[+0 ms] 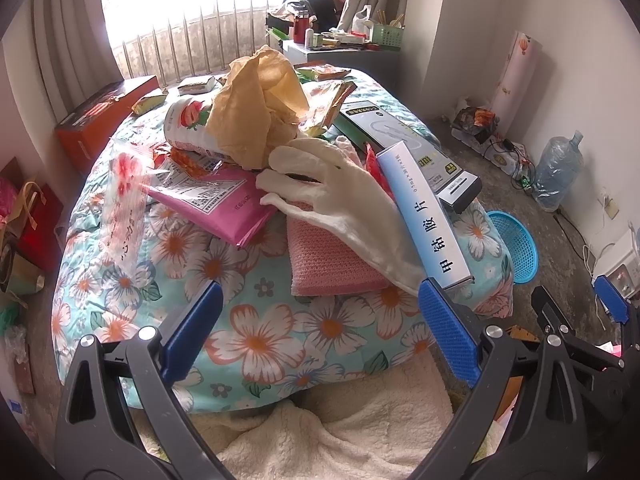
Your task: Collect trash
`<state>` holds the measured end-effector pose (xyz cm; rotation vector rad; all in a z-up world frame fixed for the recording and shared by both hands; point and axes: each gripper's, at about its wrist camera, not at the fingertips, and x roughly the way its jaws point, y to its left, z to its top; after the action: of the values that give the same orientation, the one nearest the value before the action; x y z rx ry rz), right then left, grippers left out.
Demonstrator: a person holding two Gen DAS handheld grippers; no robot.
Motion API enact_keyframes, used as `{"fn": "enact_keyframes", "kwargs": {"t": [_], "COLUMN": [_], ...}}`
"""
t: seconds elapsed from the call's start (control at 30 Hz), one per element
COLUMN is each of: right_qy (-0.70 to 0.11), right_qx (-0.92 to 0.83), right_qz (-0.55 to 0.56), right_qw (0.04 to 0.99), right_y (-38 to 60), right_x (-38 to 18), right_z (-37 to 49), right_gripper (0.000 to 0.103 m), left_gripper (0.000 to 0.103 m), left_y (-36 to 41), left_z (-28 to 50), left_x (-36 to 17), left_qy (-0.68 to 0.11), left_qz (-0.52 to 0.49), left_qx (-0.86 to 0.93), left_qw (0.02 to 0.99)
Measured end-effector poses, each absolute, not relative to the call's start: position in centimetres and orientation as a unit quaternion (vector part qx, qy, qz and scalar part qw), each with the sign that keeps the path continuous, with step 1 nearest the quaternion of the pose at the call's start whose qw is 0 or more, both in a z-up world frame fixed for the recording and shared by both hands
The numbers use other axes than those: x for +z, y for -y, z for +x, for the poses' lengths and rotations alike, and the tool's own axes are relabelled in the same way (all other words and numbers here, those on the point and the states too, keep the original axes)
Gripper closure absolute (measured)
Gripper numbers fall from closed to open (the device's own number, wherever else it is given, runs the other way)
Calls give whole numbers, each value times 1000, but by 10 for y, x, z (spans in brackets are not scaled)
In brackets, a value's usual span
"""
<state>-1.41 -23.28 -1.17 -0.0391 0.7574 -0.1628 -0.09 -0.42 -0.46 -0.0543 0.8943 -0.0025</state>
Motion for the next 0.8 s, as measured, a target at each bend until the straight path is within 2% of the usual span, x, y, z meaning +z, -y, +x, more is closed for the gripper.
{"fn": "enact_keyframes", "kwargs": {"t": [0.8], "right_qy": [-367], "right_qx": [-81], "right_qz": [-20], "right_qw": [927], "right_y": [232], "right_x": [-8], "right_z": [-15], "right_gripper": [6], "left_gripper": [9], "left_y": [-1], "left_z": [-2], "left_x": [-7], "left_qy": [-436], "left_qz": [-27], "left_qx": [1], "left_qw": [900]}}
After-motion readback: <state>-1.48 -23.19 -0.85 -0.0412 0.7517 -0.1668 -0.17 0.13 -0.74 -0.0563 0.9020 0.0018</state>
